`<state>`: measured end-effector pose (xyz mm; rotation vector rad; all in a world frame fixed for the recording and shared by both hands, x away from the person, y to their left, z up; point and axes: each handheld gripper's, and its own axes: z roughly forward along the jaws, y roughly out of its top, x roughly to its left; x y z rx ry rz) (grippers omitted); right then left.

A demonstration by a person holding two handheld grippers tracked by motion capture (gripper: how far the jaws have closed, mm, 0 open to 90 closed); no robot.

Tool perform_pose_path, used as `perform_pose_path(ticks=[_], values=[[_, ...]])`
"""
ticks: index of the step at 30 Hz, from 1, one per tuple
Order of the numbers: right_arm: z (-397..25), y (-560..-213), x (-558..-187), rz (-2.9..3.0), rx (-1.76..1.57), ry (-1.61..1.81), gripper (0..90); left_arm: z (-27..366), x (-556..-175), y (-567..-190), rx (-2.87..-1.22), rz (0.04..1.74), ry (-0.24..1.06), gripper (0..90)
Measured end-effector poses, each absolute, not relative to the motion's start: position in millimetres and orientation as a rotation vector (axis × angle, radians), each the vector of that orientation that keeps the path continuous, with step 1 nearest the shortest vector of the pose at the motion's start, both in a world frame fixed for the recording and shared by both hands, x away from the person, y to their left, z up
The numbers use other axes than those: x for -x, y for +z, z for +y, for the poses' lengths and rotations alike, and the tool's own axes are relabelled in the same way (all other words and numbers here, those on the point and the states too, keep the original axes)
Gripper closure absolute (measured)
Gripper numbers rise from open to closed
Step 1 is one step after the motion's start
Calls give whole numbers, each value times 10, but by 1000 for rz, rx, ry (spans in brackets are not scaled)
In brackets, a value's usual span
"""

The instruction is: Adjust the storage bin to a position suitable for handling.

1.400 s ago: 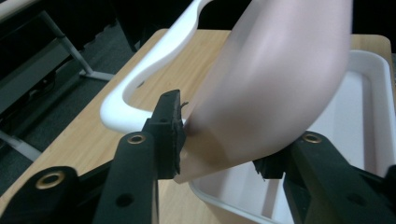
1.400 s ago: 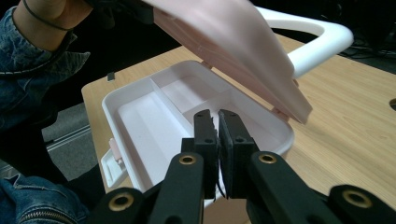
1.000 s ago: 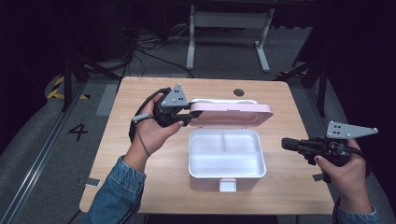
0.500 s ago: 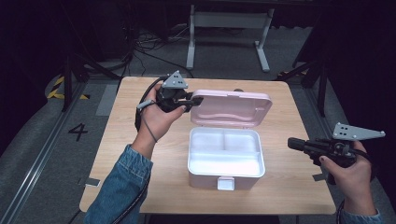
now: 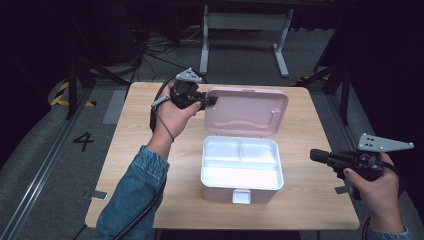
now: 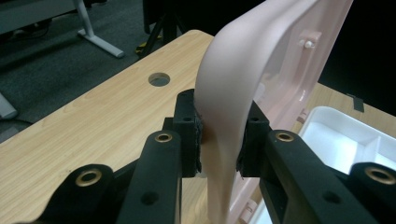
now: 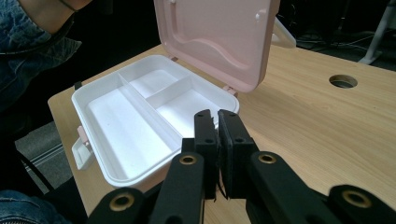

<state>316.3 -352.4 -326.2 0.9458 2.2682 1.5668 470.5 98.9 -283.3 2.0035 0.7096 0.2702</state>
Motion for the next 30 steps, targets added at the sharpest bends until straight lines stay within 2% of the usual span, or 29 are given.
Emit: perform_pose_path(ticks=[30], values=[[-3536,-3374,-3234,2297,-976,1563,852,973,-5235,-3197,-1998,874,176,702]])
